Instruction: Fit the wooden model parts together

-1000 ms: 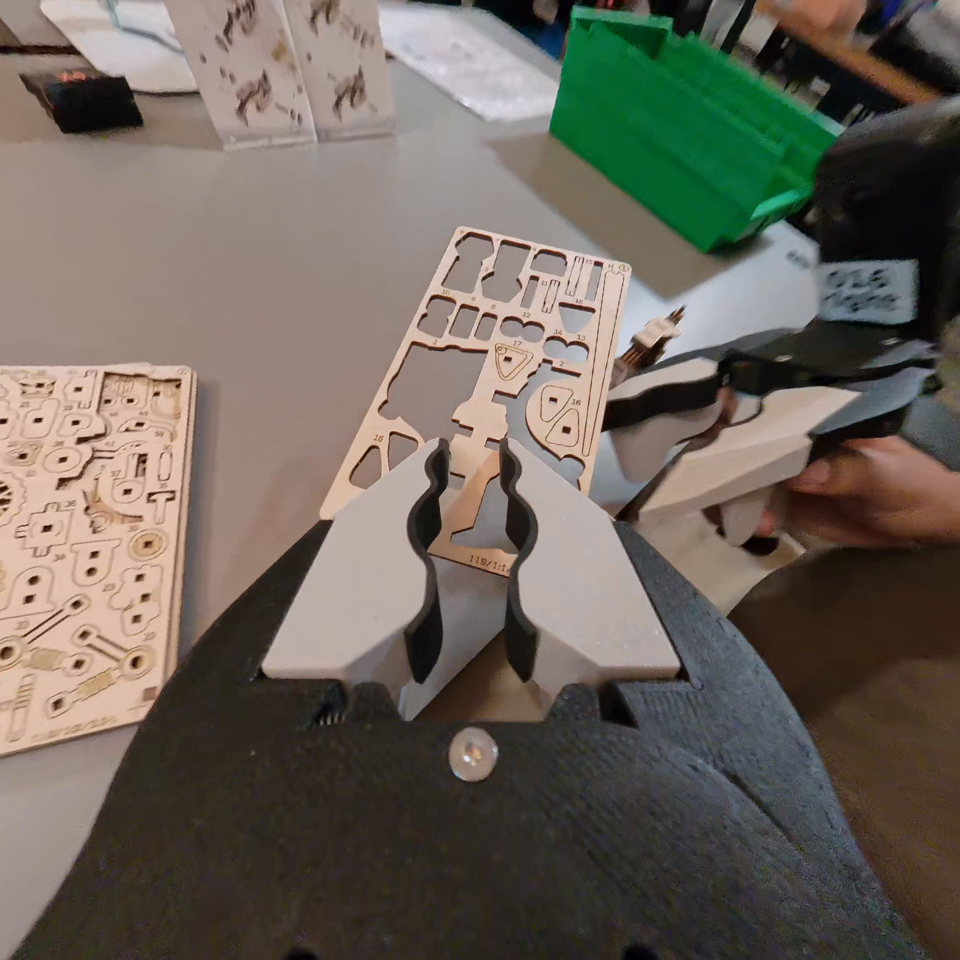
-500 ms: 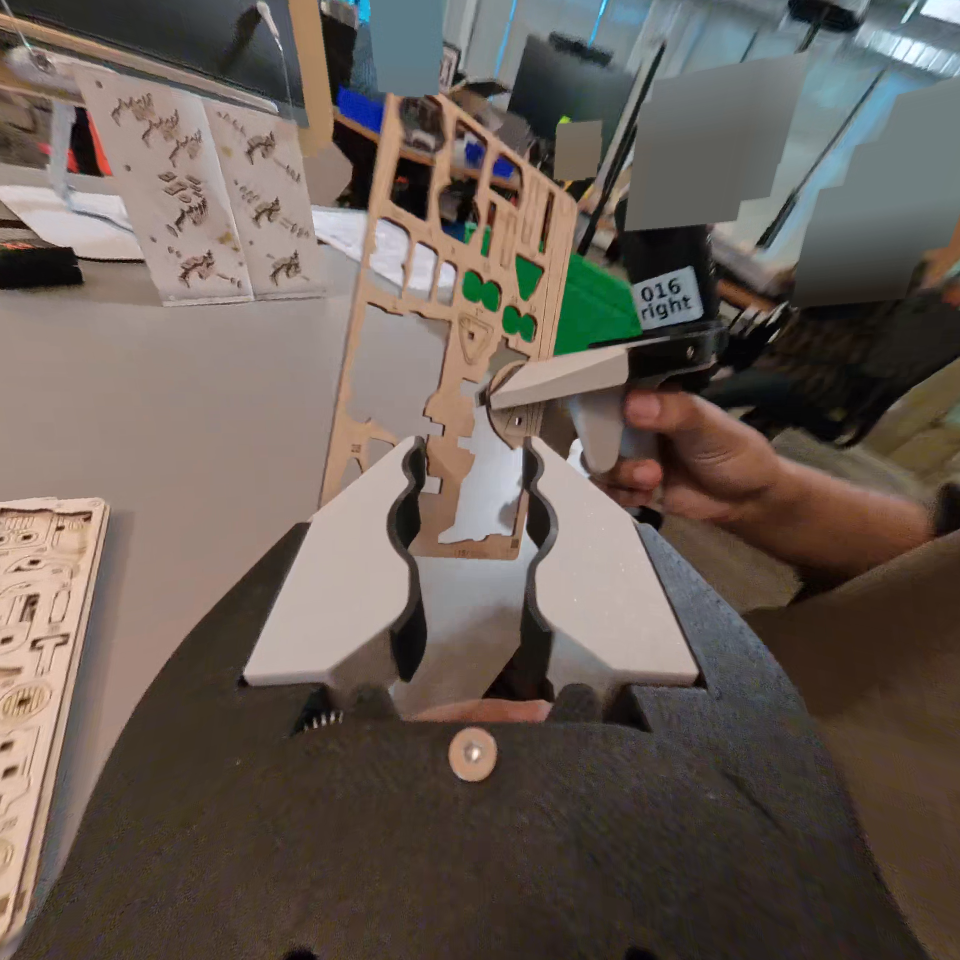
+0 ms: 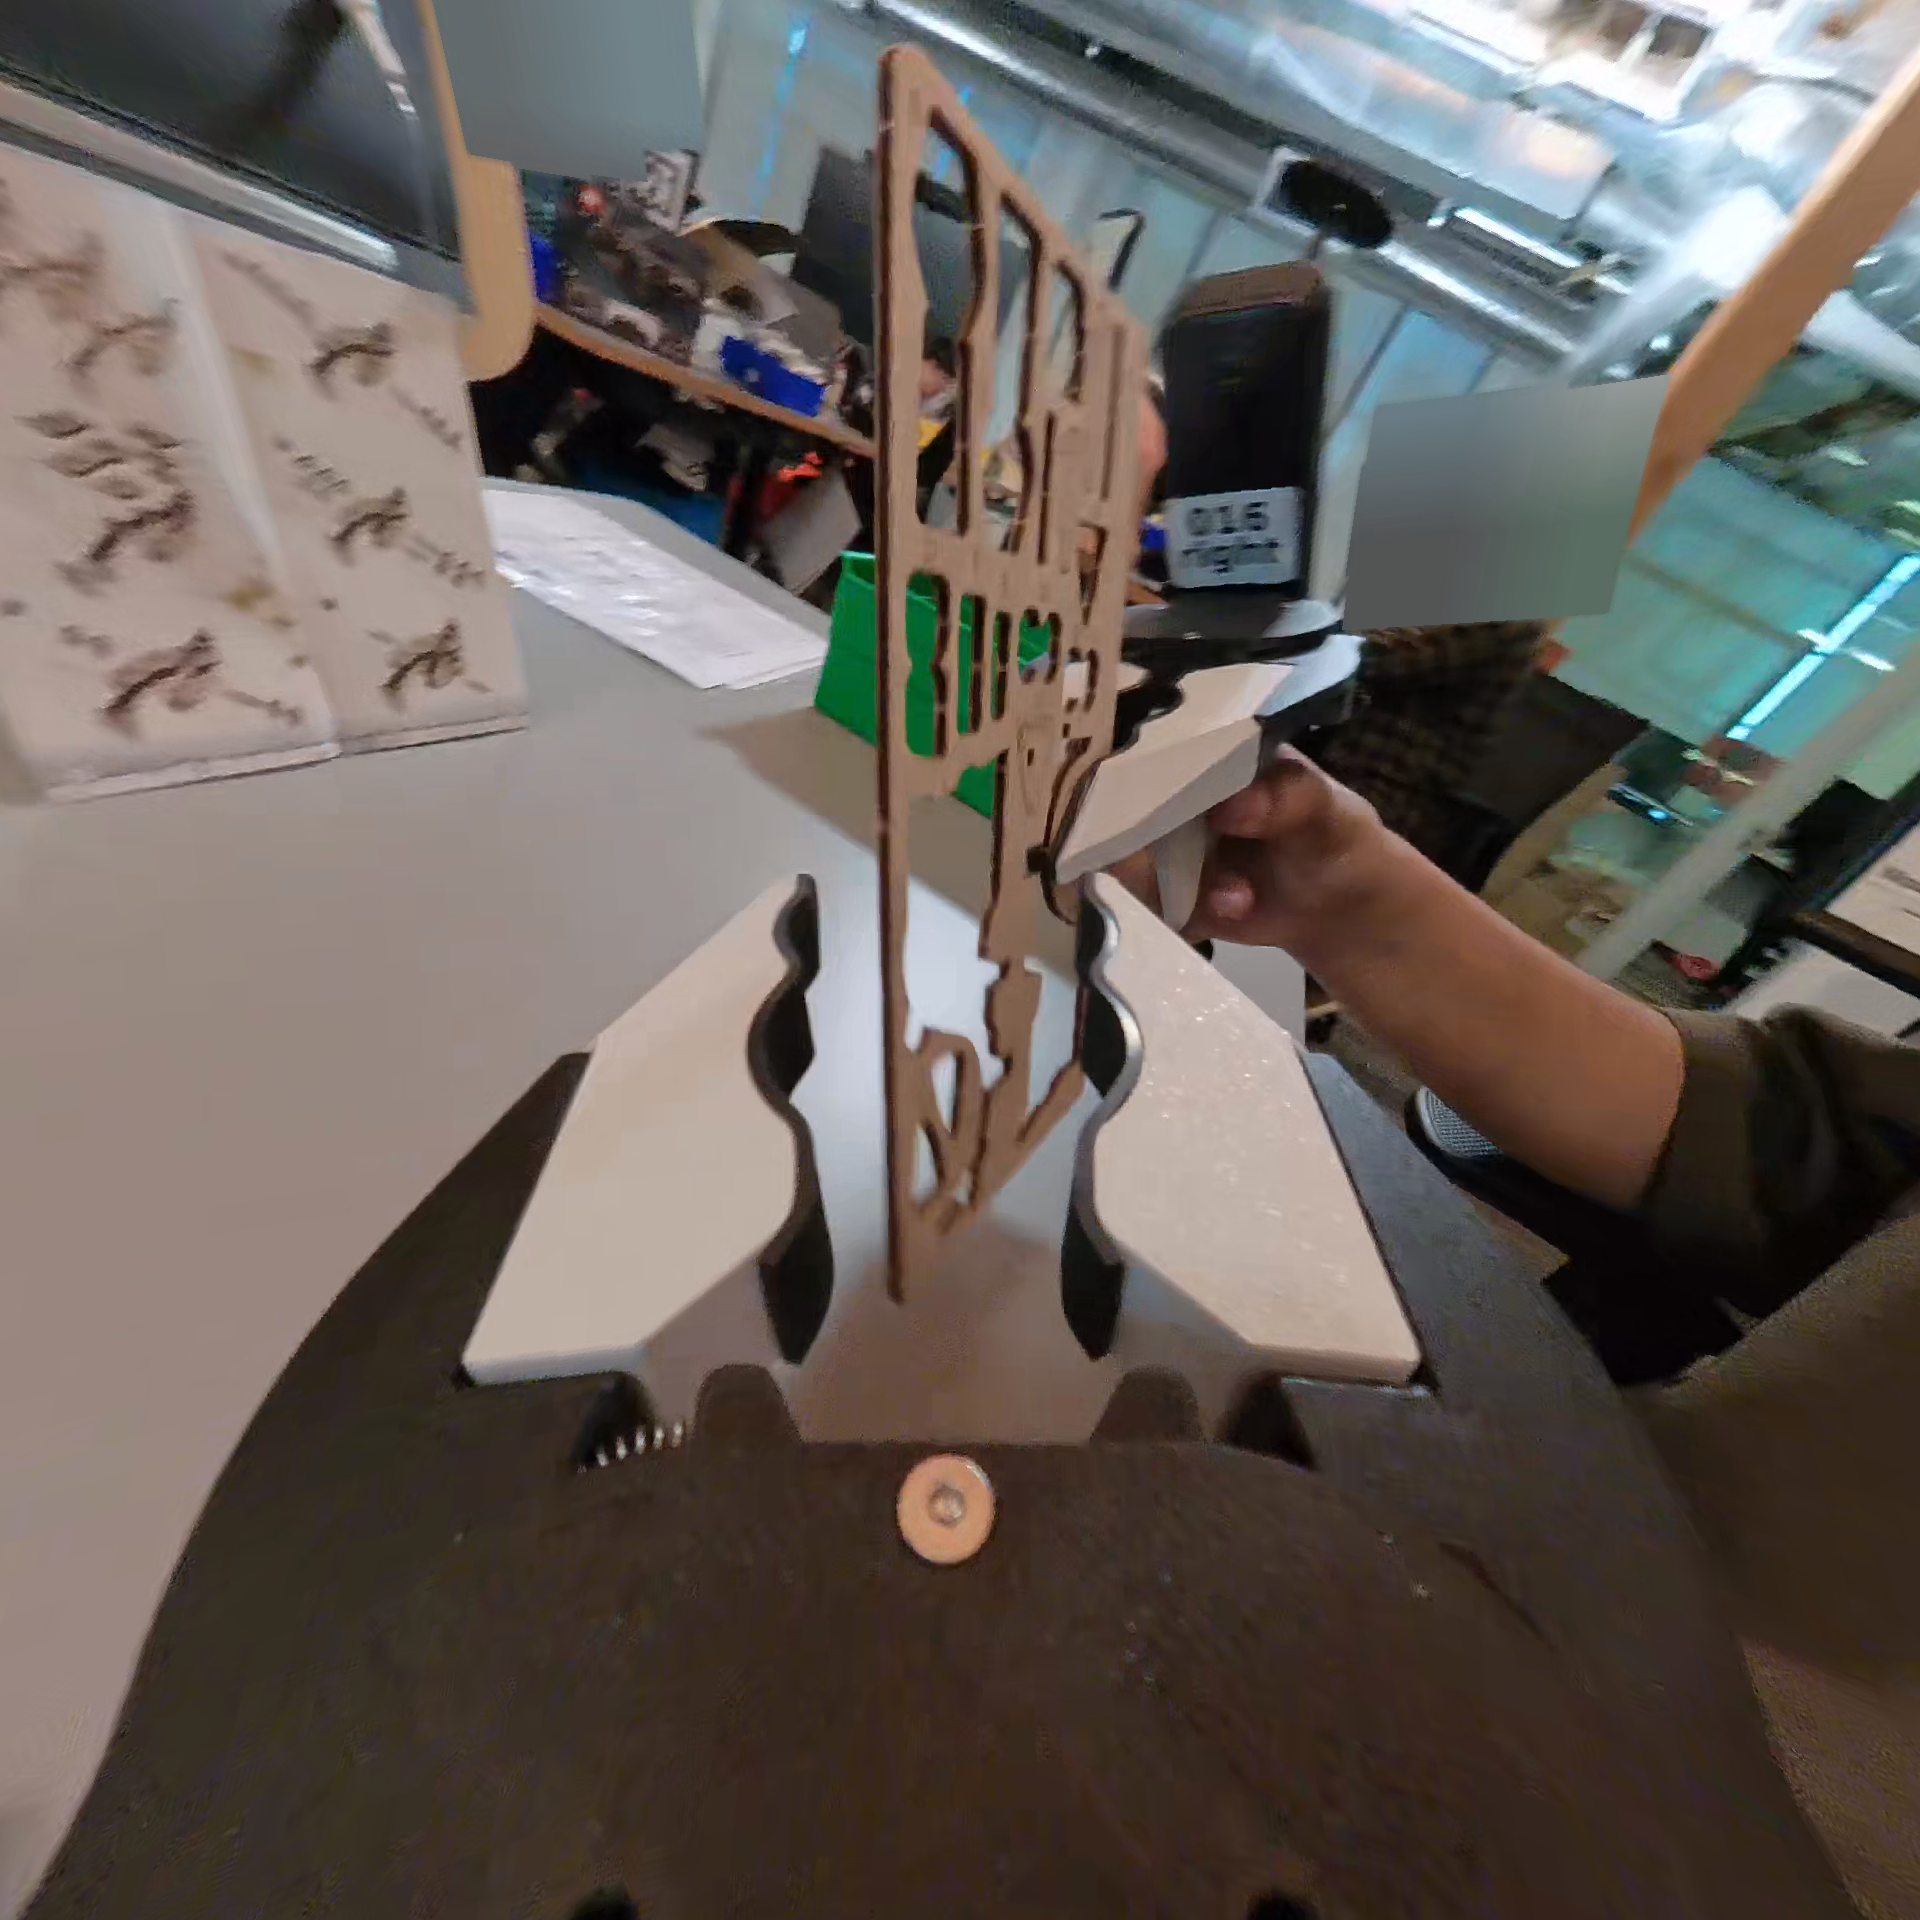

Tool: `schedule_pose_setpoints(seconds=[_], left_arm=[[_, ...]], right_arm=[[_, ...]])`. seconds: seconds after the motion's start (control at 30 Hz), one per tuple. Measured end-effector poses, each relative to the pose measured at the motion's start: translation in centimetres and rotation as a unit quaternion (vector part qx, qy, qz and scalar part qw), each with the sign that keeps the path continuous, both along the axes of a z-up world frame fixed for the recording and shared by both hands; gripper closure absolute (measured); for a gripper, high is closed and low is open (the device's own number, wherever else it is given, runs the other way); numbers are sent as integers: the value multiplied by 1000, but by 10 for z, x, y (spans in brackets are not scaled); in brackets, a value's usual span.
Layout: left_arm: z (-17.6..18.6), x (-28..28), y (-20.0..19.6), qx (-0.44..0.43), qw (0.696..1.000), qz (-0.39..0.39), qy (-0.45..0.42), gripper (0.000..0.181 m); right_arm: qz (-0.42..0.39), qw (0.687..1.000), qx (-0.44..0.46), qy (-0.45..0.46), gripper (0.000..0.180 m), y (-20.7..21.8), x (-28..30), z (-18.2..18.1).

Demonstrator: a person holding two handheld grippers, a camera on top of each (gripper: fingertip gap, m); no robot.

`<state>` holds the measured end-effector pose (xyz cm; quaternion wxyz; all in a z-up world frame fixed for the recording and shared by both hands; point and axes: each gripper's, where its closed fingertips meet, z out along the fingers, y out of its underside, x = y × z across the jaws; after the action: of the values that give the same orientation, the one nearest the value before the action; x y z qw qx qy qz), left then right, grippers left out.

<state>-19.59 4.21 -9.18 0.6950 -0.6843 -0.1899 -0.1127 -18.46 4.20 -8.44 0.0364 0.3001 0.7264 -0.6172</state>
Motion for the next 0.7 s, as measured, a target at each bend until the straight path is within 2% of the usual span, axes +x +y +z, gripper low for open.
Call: schedule_pose_setpoints(seconds=[0.07, 0.17, 0.23, 0.33, 0.4, 0.47, 0.5, 0.53, 0.6, 0.7], left_arm=[[-6, 2, 20, 2, 999, -39, -5, 152], [-8, 9, 42, 21, 995, -88, -32, 180], [-9, 11, 49, 31, 994, -87, -55, 181], [-13, 9, 48, 44, 995, -53, -67, 181], [-14, 1, 44, 69, 993, -30, -90, 181], [-16, -10, 41, 91, 990, -15, -111, 181], [-17, -12, 41, 98, 989, -14, -109, 181], [-16, -10, 42, 106, 989, -19, -96, 181], [-21, -6, 45, 93, 993, -22, -65, 181], [-20, -7, 48, 103, 992, -32, -72, 181]], right_arm=[[28, 998, -36, -35, 178, 10, 0, -3], [-4, 996, -80, -47, 176, 28, -12, -6], [-32, 994, -98, -33, 167, 41, -17, -5], [-142, 983, -119, 13, 100, 79, -37, 2], [-212, 969, -112, 54, 87, 114, -50, 4], [-261, 960, -65, 73, 74, 143, -57, -9], [-274, 959, -41, 68, 81, 151, -57, -19], [-279, 959, -27, 51, 103, 155, -54, -29], [-266, 962, -57, -12, 175, 151, -42, -38], [-281, 946, -161, -27, 180, 154, -30, -20]])
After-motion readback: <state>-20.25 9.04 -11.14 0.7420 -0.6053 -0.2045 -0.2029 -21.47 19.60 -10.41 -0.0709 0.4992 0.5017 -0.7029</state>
